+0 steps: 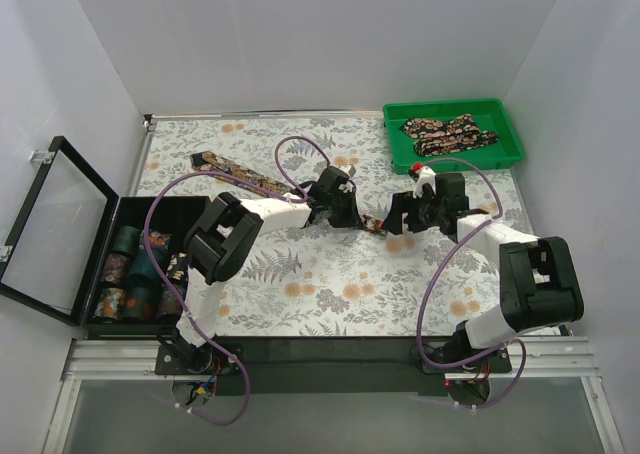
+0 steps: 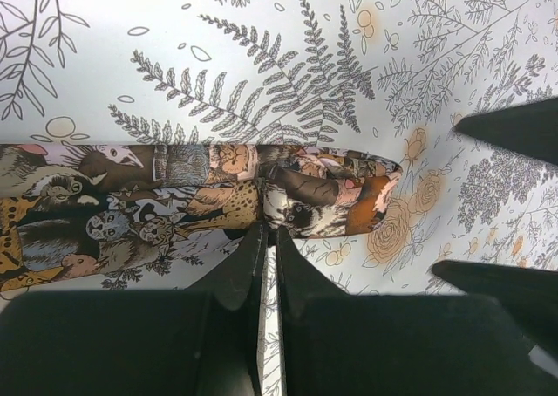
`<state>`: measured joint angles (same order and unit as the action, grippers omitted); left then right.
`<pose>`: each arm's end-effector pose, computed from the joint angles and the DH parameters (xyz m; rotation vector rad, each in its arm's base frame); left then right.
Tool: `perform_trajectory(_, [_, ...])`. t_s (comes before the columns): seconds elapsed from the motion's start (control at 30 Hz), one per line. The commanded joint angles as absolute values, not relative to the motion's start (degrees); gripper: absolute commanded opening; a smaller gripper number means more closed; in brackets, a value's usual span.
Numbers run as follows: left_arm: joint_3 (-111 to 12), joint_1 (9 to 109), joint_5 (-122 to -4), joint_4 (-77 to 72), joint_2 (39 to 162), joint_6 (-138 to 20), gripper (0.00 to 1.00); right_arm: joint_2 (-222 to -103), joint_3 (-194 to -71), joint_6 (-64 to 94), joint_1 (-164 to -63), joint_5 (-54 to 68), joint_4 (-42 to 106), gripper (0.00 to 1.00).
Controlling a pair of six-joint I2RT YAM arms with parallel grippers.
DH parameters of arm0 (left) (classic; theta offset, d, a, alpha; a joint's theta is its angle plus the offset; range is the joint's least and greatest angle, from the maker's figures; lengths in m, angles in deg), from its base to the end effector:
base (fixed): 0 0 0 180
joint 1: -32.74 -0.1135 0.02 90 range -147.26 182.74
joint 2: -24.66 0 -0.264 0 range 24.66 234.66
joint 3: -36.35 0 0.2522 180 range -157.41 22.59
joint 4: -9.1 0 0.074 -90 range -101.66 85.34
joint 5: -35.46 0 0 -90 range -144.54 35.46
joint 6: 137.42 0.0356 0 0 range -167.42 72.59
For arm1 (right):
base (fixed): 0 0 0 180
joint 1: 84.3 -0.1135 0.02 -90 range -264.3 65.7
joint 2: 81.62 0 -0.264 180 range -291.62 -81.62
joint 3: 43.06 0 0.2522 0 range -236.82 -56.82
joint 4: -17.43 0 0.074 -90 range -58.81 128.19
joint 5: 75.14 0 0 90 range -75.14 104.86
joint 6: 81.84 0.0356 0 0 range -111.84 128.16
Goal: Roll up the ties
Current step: Roll the tie
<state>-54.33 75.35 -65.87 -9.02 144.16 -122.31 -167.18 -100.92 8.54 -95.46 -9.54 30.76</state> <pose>0.3230 -0.3066 0.1421 -0.6536 2.6415 -1.0570 0.2946 0.0731 0.1896 -0.4353 2.2365 0.5916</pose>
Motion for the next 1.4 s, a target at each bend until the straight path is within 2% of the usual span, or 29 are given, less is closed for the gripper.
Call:
perform_trajectory(0.0, [-55.9, 75.4, -64.5, -10.4, 142.9, -120.9, 0.02, -165.7, -94.3, 24.7, -94.9, -12.6, 18.6, 0.72])
perform_trajectory(0.13, [-55.9, 75.4, -63.9, -10.8, 142.7, -120.4, 0.02, -165.6, -89.0, 35.8, -94.8, -12.7, 9.0, 0.64])
perform_trajectory(0.47, [-57.4, 75.4, -63.7, -12.0, 143.7, -120.1, 0.01, -171.9, -83.9, 46.3, -94.4, -12.3, -3.8, 0.56])
perform_trajectory(1.37, [-59.6, 75.4, -65.4, -15.6, 147.4, -121.0, 0.00, -183.7, -84.1, 52.6, -94.7, -11.3, -5.9, 0.51])
